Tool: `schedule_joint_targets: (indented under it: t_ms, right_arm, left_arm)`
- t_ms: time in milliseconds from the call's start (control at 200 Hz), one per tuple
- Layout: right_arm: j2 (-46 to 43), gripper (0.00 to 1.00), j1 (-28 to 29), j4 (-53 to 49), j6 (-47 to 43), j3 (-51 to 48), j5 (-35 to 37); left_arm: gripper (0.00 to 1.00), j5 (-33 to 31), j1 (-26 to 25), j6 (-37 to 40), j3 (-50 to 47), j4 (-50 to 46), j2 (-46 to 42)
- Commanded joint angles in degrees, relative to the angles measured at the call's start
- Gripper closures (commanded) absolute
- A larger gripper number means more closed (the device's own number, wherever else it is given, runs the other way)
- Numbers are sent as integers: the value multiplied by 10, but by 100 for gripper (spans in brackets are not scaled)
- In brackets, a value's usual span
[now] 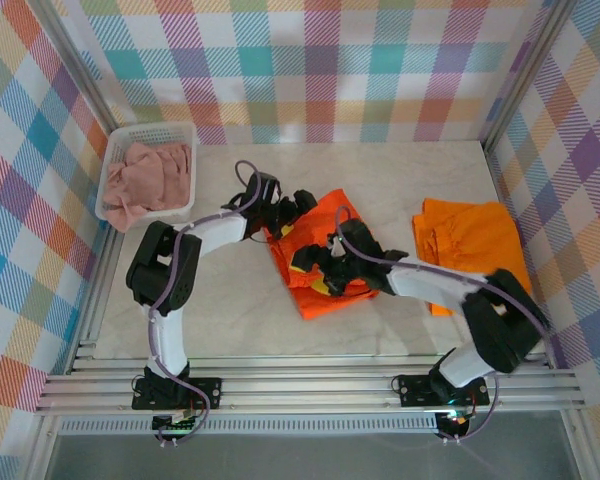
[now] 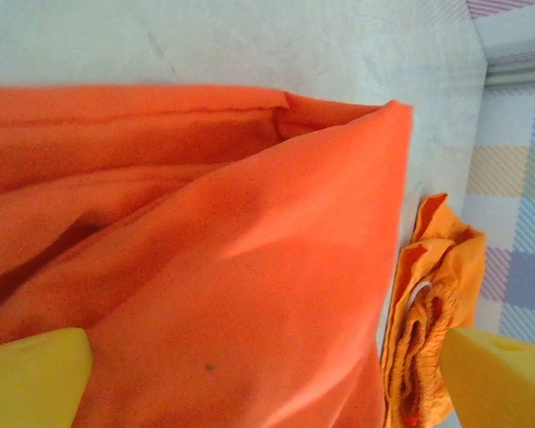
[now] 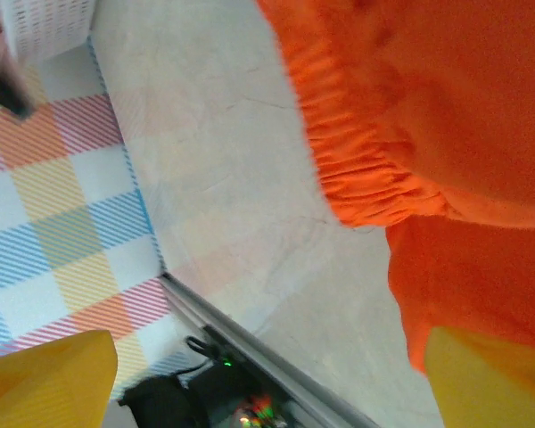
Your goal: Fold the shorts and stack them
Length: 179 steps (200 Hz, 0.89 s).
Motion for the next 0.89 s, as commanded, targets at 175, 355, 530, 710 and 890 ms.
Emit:
schedule_joint_targets:
  t_ms: [175,355,530,710,890]
  right_arm:
    - [-99,12,-160,-410,-298,102,92]
    - [-46,18,-193,-386,-343,93,41]
    - [-38,22,-193,-276,-320,67,-76]
    - [-2,17,-193,-221,-320,61,-98]
    - [63,12,-196,-173,-299,44,-94]
  left_arm:
    - [0,-18,-27,205,271,-282,22]
    - [1,24,-56,185,359,-284,109]
    - [1,50,-73,139,406,-259,176]
    - [0,45,-80,127,438,-259,225]
    - [0,24,-79,129,451,-260,259]
